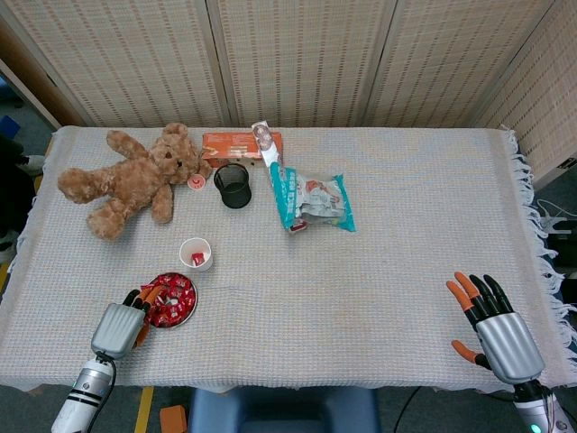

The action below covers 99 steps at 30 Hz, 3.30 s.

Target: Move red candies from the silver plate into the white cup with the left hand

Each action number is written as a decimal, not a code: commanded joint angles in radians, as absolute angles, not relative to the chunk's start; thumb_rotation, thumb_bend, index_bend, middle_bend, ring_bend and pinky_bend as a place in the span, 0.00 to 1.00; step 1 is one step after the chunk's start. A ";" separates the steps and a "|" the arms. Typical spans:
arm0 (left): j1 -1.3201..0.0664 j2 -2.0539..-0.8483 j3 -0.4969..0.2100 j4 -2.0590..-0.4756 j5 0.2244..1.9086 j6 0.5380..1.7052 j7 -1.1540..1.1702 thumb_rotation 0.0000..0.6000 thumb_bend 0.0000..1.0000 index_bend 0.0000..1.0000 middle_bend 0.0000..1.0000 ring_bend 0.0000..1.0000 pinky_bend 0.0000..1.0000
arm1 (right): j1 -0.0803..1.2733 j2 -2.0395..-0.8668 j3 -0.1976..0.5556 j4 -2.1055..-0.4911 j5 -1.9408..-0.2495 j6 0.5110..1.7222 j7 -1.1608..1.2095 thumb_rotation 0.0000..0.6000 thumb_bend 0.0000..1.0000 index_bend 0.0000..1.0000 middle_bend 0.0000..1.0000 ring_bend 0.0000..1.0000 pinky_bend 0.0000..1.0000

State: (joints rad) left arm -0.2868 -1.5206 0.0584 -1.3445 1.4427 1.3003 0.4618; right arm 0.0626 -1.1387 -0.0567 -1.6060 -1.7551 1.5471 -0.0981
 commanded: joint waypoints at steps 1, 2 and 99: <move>-0.282 -1.527 0.052 -1.335 1.440 1.301 0.463 1.00 0.35 0.13 0.21 0.23 0.83 | 0.063 -1.139 -0.056 -1.606 -1.754 1.546 -0.099 1.00 0.07 0.00 0.00 0.00 0.00; -0.281 -1.529 0.051 -1.333 1.440 1.302 0.463 1.00 0.35 0.14 0.22 0.24 0.84 | 0.063 -1.139 -0.056 -1.606 -1.753 1.545 -0.099 1.00 0.07 0.00 0.00 0.00 0.00; -0.566 -1.502 -0.241 -1.461 1.336 1.112 0.548 1.00 0.41 0.61 0.62 0.58 0.99 | 0.081 -1.139 -0.027 -1.622 -1.673 1.478 -0.124 1.00 0.07 0.00 0.00 0.00 0.00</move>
